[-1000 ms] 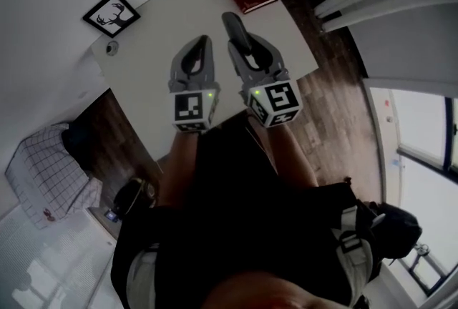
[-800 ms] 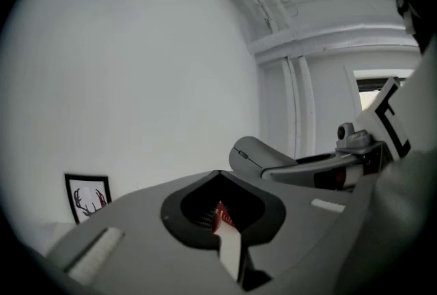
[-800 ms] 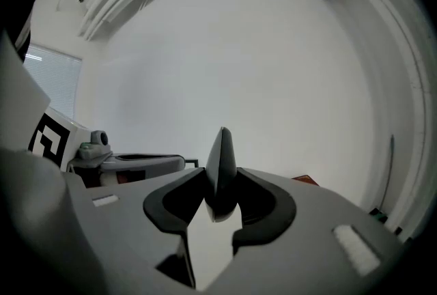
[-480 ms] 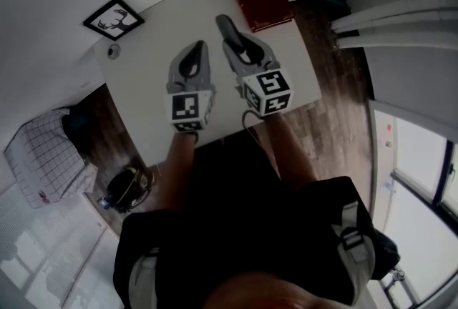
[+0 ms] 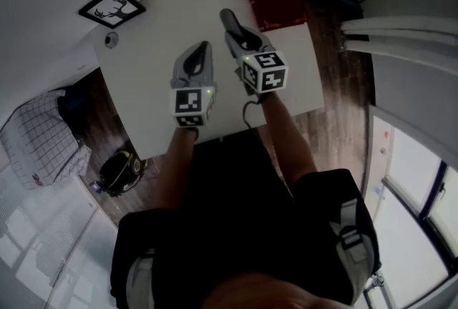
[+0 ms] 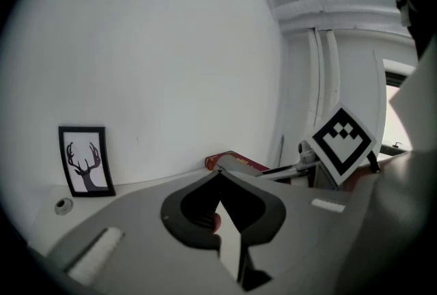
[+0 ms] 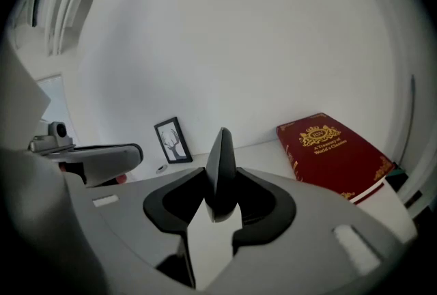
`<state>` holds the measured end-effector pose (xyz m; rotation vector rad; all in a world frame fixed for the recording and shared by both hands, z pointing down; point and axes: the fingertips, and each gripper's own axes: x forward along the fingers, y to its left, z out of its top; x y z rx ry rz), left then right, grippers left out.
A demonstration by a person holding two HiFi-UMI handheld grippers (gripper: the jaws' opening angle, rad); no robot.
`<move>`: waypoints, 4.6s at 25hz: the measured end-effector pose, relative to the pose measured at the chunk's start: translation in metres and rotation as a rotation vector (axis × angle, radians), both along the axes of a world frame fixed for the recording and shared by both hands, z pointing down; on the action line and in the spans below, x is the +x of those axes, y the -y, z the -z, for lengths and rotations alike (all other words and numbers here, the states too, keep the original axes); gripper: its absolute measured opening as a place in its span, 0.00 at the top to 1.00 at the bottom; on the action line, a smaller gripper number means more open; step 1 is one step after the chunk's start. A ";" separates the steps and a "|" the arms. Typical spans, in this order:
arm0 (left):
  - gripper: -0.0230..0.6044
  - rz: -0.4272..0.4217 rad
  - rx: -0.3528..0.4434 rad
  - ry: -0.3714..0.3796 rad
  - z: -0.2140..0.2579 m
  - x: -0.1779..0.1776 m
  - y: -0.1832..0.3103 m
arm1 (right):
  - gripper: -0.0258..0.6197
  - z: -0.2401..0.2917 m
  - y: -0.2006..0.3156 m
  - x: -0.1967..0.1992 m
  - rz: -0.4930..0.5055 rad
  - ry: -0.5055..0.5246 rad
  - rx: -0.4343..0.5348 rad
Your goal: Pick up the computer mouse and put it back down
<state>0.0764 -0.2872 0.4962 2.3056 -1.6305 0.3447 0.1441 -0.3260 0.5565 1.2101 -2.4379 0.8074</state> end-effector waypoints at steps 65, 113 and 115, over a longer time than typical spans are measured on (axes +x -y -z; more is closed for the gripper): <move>0.96 0.008 -0.159 -0.013 -0.082 0.013 0.013 | 0.58 -0.122 0.054 0.020 -0.100 -0.177 -0.177; 0.96 -0.136 0.247 -0.067 0.112 -0.038 -0.096 | 0.94 0.193 -0.136 -0.054 -0.188 -0.234 0.566; 0.96 -0.166 0.263 -0.075 0.122 -0.036 -0.106 | 0.94 0.208 -0.149 -0.050 -0.233 -0.218 0.591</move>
